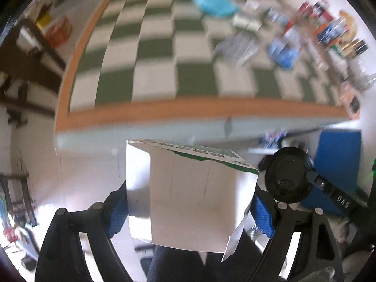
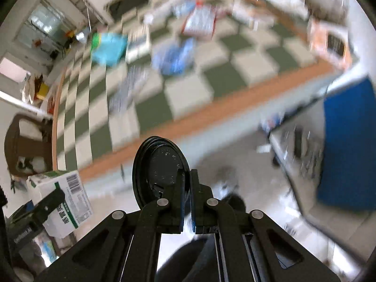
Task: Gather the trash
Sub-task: 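Carry the white box to the bin and release it with the left gripper, then grasp the clear plastic bag with the right gripper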
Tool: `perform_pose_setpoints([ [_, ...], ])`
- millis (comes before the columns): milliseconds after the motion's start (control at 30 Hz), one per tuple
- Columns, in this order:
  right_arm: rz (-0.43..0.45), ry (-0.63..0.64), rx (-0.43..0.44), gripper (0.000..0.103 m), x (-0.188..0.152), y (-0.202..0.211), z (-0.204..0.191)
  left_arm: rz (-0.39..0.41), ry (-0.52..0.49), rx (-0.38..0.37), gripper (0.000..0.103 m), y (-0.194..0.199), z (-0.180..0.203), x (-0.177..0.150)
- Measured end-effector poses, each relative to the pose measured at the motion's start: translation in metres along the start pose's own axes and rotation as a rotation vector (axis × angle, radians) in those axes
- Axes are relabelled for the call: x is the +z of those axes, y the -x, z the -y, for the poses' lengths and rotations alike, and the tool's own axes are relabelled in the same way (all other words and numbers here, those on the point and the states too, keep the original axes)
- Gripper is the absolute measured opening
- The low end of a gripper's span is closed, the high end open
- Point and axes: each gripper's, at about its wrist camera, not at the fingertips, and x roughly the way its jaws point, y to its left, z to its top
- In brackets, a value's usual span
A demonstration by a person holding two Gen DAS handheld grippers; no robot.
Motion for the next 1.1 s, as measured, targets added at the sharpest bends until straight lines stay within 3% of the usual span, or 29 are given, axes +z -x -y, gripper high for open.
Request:
perform_pose_setpoints([
  [233,-0.201,-0.026,-0.034,0.004,-0.075,-0.135,0.002,-0.158,0.108,-0.028,0.087,-0.142,-0.051,-0.026],
  [400,-0.276,-0.03,-0.06,0.004,-0.097,-0.261,0.009,-0.252,0.18,-0.053,0.091,-0.268,-0.079,-0.034],
  [467,-0.285,-0.03,-0.06,0.004,-0.1,-0.312,0.01,-0.265,0.197,-0.039,0.092,-0.304,-0.088,-0.039],
  [533,-0.305,-0.013,-0.031,0.004,-0.103,-0.368,0.009,-0.27,0.208,-0.017,0.102,-0.338,-0.097,-0.042],
  [600,-0.334,-0.002,-0.015,0.007,-0.109,-0.415,0.007,-0.275,0.211,0.01,0.102,-0.362,-0.101,-0.05],
  [667,-0.366,0.034,-0.041,0.033,-0.114,-0.452,0.005,-0.281,0.208,0.04,0.102,-0.381,-0.106,-0.056],
  [700,-0.367,0.04,-0.046,0.059,-0.117,-0.461,0.004,-0.278,0.2,0.057,0.102,-0.388,-0.107,-0.059],
  [733,-0.365,0.059,-0.057,0.069,-0.12,-0.475,0.005,-0.279,0.192,0.075,0.102,-0.393,-0.107,-0.064],
  [800,-0.362,0.109,-0.103,0.077,-0.128,-0.488,0.002,-0.266,0.178,0.099,0.102,-0.396,-0.108,-0.07],
  [833,-0.362,0.123,-0.116,0.092,-0.13,-0.492,0.002,-0.254,0.169,0.111,0.102,-0.394,-0.109,-0.074],
  [900,-0.346,0.155,-0.15,0.102,-0.134,-0.492,0.0,-0.245,0.156,0.129,0.102,-0.389,-0.107,-0.078],
  [1100,-0.3,0.224,-0.194,0.102,-0.14,-0.468,-0.008,-0.217,0.126,0.158,0.102,-0.363,-0.11,-0.081],
])
